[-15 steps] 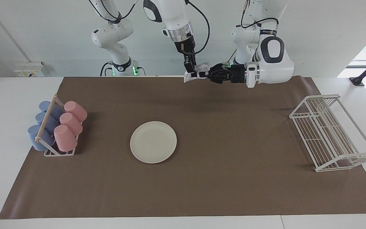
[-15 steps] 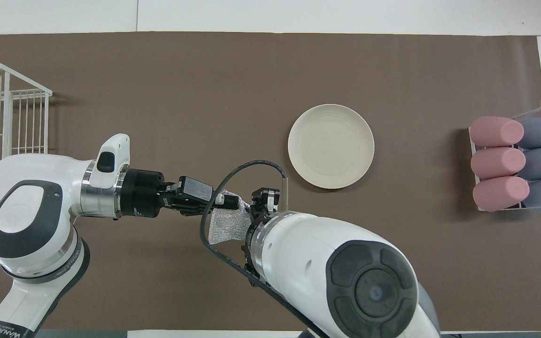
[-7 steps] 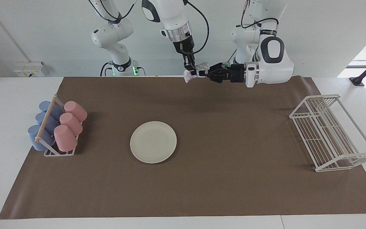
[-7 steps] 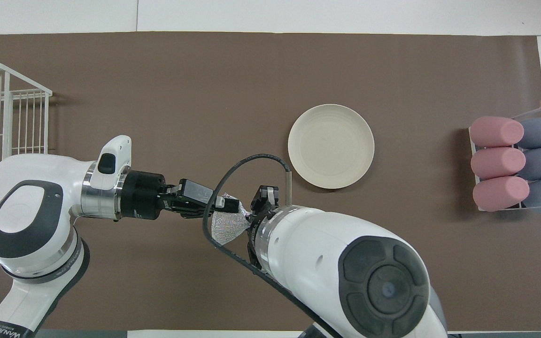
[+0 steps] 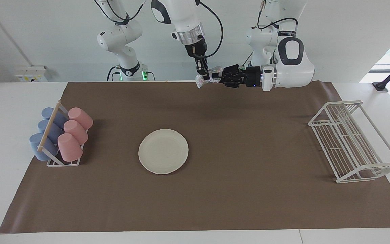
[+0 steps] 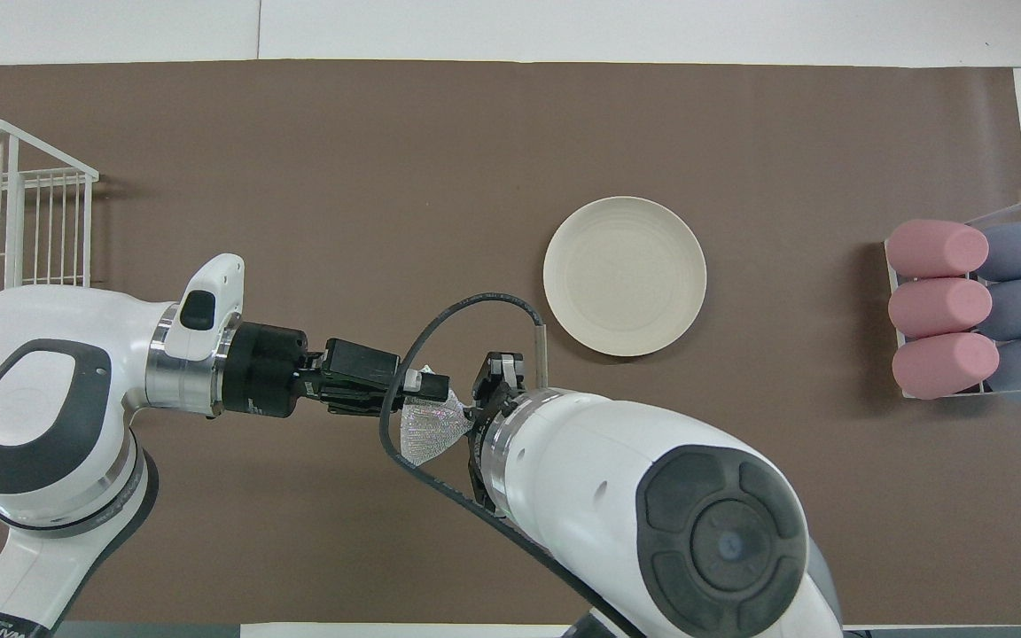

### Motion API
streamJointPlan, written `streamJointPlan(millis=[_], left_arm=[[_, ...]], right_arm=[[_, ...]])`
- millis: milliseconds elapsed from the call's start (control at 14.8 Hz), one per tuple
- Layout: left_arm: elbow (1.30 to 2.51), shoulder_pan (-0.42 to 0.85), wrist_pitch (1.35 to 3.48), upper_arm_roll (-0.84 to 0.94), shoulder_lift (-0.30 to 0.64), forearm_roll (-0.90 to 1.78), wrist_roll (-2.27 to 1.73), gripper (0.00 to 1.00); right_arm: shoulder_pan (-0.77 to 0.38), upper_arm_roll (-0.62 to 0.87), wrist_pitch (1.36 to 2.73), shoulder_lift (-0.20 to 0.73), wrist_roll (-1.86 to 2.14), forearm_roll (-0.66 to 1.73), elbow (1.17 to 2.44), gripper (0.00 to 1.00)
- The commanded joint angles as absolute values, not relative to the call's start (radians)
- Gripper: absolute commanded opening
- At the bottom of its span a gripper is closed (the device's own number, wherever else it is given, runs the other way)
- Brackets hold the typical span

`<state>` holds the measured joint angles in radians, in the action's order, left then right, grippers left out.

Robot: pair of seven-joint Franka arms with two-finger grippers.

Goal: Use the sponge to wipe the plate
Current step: 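Wipe the plate surface with the scrubber held in the right gripper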

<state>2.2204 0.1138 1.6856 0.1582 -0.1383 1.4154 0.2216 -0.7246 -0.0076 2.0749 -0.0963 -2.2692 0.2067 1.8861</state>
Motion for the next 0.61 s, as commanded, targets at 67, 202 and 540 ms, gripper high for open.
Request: streamJointPlan(millis=[67, 202, 540], left_arm=[[2.192, 0.109, 1.727, 0.149, -0.163, 1.271, 0.173, 1.00], [2.169, 0.083, 1.759, 0.150, -0.161, 1.194, 0.154, 1.00], [2.097, 0.077, 1.867, 0.150, -0.149, 0.955, 0.029, 1.00]], right_arm=[[-0.637, -0.003, 2.060, -0.110, -2.070, 0.213, 1.910, 0.00], [-0.540, -0.003, 2.068, -0.097, -1.854, 0.213, 1.948, 0.00], [-0.457, -0.005, 2.341, 0.049, -1.594, 0.213, 2.083, 0.00]])
